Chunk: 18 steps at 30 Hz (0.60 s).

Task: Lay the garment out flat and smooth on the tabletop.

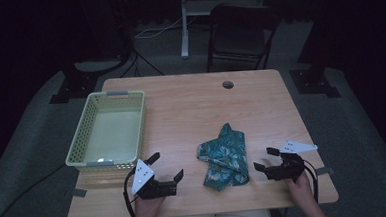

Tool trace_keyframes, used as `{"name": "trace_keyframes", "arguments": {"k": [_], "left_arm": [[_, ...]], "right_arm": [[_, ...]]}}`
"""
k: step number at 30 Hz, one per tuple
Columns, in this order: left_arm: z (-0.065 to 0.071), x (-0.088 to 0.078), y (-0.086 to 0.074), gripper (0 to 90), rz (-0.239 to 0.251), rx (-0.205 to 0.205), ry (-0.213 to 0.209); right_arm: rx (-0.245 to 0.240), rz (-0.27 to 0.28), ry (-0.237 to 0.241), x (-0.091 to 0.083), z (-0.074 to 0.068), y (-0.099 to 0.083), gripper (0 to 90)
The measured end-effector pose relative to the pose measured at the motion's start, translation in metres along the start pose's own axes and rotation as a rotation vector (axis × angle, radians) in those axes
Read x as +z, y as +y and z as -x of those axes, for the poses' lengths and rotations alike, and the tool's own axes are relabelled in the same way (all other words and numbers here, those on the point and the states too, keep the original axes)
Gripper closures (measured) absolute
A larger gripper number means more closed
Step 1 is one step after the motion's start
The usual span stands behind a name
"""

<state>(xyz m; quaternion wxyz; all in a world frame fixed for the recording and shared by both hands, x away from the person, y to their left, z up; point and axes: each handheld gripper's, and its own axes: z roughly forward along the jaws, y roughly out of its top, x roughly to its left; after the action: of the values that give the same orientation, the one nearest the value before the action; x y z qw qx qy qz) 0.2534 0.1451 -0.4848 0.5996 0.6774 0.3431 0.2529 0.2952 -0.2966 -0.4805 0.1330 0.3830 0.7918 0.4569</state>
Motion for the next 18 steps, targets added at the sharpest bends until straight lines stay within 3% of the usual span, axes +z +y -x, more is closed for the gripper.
{"name": "trace_keyframes", "arguments": {"k": [4, 10, 18], "left_arm": [[0.000, 0.000, 0.000, 0.5, 0.000, 0.002, 0.001], [0.001, 0.000, 0.000, 0.5, 0.003, 0.000, -0.001], [0.001, 0.000, 0.000, 0.5, 0.005, -0.005, -0.009]], "right_arm": [[-0.010, 0.001, 0.032, -0.005, -0.005, 0.003, 13.7], [-0.066, 0.036, 0.052, -0.014, -0.017, 0.018, 13.7], [-0.113, 0.054, 0.043, -0.016, -0.020, 0.032, 13.7]]}}
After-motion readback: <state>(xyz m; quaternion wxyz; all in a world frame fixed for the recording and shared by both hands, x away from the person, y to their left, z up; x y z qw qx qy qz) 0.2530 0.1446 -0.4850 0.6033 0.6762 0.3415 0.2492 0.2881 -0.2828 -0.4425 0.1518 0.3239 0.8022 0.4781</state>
